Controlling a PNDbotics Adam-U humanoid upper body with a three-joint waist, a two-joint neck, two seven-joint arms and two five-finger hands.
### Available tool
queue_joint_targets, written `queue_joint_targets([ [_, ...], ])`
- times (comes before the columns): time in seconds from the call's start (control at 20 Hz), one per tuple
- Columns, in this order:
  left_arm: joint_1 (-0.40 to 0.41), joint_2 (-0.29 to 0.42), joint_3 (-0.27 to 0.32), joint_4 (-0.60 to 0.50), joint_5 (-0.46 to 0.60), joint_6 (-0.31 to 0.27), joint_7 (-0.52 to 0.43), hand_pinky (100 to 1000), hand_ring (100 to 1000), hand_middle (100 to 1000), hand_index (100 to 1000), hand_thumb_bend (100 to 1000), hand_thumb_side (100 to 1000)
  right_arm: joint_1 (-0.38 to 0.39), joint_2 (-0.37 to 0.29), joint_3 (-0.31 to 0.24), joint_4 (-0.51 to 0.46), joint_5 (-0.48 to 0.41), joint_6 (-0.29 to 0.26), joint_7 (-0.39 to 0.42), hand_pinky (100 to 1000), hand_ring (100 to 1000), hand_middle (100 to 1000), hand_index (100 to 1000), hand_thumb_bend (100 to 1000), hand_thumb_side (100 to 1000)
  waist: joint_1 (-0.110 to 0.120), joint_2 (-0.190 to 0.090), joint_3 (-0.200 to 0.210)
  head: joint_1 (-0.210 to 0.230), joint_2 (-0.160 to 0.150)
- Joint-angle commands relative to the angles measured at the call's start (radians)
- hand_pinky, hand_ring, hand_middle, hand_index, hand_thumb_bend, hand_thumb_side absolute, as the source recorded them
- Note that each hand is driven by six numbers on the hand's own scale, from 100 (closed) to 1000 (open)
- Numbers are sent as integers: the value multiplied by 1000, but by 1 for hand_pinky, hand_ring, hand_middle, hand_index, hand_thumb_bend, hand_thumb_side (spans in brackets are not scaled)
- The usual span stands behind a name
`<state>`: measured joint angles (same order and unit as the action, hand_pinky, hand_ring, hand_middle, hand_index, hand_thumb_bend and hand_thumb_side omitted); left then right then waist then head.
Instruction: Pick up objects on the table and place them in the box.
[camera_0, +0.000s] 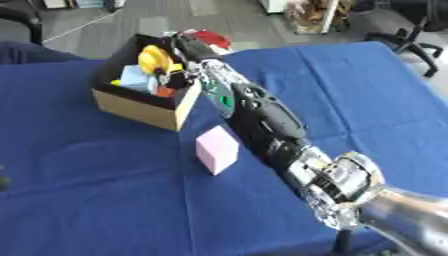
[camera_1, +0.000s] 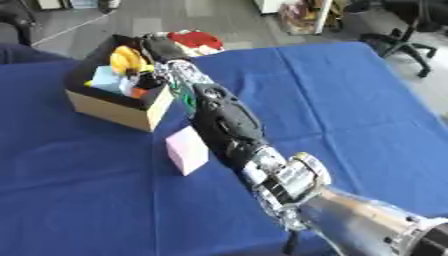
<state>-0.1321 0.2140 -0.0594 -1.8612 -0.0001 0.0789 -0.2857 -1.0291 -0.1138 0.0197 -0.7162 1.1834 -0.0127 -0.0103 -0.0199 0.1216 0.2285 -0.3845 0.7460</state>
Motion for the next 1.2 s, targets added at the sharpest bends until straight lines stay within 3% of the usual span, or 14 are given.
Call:
queue_joint_targets([
  [0.05,-11,7,-1,-12,1,1,-1,716,638,638,795,312,623,-28,-20,2,-50,65,10,-2,985,878,923,1000,573,367,17,-13,-4,-1,-11],
  [0.25,-7,10,3,-12,-1,1,2,716,638,638,795,310,624,-30,-58,23,-142,53,-29,18,988,863,903,998,534,351,14,-17,-20,6,-8],
  [0.35,-3,13,6,-11,-3,1,5,716,638,638,795,310,624,-20,-98,37,-215,-40,-61,46,986,847,884,990,499,335,11,-19,-32,14,-4],
  [0.5,4,19,11,-10,-7,1,10,717,638,638,795,308,625,18,-194,80,-352,-255,-110,133,988,835,862,983,445,311,3,-25,-49,30,3],
  [0.65,9,25,15,-8,-11,2,15,717,638,638,795,309,626,80,-308,129,-490,-463,-169,260,994,847,862,982,437,294,-6,-28,-64,45,7],
  [0.85,10,29,20,-7,-16,2,20,717,638,638,795,309,626,182,-450,194,-652,-665,-268,466,1000,864,844,977,437,288,-14,-28,-81,62,10],
  [1.0,10,32,22,-6,-18,2,22,717,638,638,795,309,626,254,-527,237,-738,-776,-302,613,1000,882,859,978,441,290,-18,-27,-86,67,11],
  [1.2,9,34,21,-4,-20,1,22,717,639,639,795,308,627,295,-572,309,-797,-827,-319,803,1000,916,900,989,464,293,-21,-27,-83,68,11],
])
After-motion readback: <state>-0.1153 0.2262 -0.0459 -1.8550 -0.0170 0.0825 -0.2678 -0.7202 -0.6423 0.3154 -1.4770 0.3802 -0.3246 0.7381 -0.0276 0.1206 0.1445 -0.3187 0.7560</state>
